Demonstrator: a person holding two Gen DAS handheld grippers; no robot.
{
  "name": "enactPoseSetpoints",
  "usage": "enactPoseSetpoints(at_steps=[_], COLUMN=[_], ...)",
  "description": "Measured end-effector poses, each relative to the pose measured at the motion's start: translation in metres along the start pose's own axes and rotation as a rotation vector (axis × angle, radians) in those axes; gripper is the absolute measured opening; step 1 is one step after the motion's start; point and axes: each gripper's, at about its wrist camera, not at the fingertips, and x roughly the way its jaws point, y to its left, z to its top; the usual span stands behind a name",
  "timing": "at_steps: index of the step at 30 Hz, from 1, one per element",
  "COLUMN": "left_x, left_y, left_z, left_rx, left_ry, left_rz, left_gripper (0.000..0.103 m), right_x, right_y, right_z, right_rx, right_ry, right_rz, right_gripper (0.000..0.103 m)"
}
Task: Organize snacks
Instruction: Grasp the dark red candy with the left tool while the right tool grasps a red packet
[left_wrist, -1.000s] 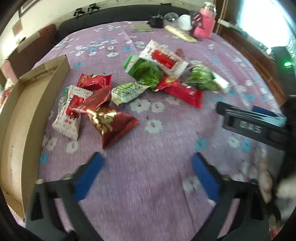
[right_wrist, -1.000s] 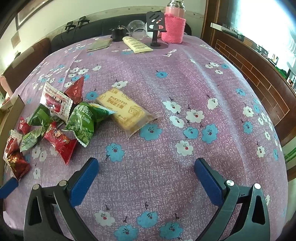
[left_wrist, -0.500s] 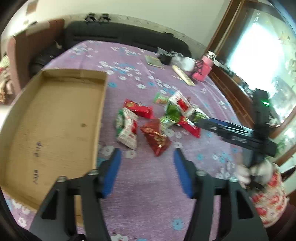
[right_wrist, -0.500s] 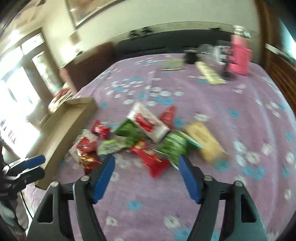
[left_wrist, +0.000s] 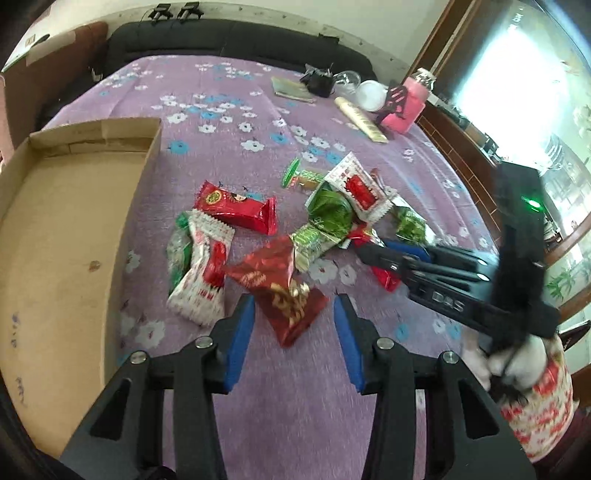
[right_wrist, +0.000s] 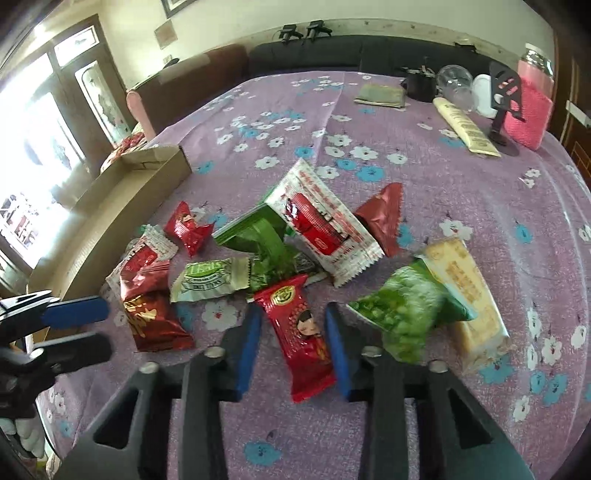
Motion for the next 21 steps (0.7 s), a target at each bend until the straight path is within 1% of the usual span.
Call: enactPoseSetpoints(at_steps=[1, 4, 7, 9, 10, 11, 12, 13, 14, 17, 21], left_x=[0.003, 0.014, 0.026, 0.034, 0.033, 0.035, 0.035, 0.036, 0.034, 0.019, -0.015], left_y=[-0.002, -0.007, -0.011, -0.011, -0.013, -0.016, -0.019, -0.021, -0.023, -0.025, -0.025], left_z=[0.002, 0.006, 0.011, 0.011, 0.011, 0.010, 0.009, 0.009, 0.007, 0.002, -0.002], left_rx=[0.004, 0.016, 0.024, 0.020, 0.032, 0.052, 0.080, 0.094, 0.099, 0.088, 0.050], left_ry=[0.003, 0.014, 0.020, 0.027, 0.011, 0.011, 0.008, 0.012, 0.011, -0.011, -0.061], left_rz=[0.005, 0.021, 0.056, 0.057, 0.065, 0.075, 0.101, 0.112, 0.108, 0.058, -0.006], left_gripper=[0.046, 0.046, 0.046, 0.046, 0.046, 0.046, 0.036, 0.034, 0.034, 0.034, 0.034], right_x=[-0.002, -0.003, -0.003, -0.005, -0.006, -0.006, -0.008, -0.009, -0.011, -0.020, -0.036], right_y=[-0.003, -0.006, -0.006, -0.004, -0.002, -0.001, 0.000, 0.002, 0.003, 0.007, 0.017], right_z=[-0.001, -0.004, -0.005, -0.008, -0.011, -0.013, -0.015, -0.016, -0.018, -0.022, -0.023], right_rx=[0.017, 0.040, 0.051, 0.056, 0.056, 0.058, 0.061, 0.064, 0.067, 0.072, 0.067], right_ry=[0.002, 0.000, 0.003, 0.003, 0.005, 0.005, 0.003, 0.004, 0.004, -0.006, -0.029], right_rz=[0.017, 0.029, 0.047, 0.054, 0.060, 0.063, 0.064, 0.068, 0.073, 0.082, 0.101], right_gripper=[0.018, 0.018, 0.017, 0.017, 0.017, 0.017, 0.017, 0.017, 0.017, 0.017, 0.017])
